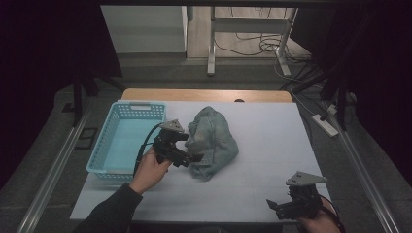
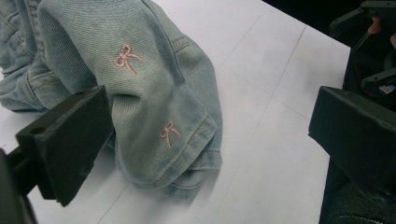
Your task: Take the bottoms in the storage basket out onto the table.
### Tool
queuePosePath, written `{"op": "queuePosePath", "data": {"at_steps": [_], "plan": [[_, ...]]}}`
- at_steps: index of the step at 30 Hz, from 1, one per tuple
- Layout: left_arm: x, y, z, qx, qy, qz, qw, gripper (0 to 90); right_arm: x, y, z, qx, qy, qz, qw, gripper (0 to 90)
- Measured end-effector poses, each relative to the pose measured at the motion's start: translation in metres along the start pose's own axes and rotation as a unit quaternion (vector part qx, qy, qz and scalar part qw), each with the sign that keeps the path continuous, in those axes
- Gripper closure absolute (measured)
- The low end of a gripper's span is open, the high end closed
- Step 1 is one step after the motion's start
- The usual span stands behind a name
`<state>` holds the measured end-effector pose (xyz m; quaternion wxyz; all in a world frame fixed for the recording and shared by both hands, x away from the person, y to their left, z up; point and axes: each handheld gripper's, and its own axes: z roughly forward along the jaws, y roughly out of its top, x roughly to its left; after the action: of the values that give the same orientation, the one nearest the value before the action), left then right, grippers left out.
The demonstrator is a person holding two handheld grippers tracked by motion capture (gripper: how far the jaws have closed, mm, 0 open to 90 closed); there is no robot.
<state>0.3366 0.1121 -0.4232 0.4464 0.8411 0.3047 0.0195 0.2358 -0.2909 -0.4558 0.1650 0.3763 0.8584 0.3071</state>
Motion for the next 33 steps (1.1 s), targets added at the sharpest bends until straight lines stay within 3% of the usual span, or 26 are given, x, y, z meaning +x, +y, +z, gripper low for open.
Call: {"op": "queuePosePath", "data": {"at_steps": [17, 33], "plan": [[0.000, -0.008, -0.011, -0.009, 0.008, -0.007, 0.9999, 1.1, -0.001, 0.000, -0.001, -0.004, 0.001, 0.008, 1.0000, 0.0], [0.003, -0.019, -0.023, -0.028, 0.000, -0.014, 0.9995, 1.7, -0.002, 0.000, -0.001, -0.004, 0.001, 0.009, 0.9999, 0.0]]}}
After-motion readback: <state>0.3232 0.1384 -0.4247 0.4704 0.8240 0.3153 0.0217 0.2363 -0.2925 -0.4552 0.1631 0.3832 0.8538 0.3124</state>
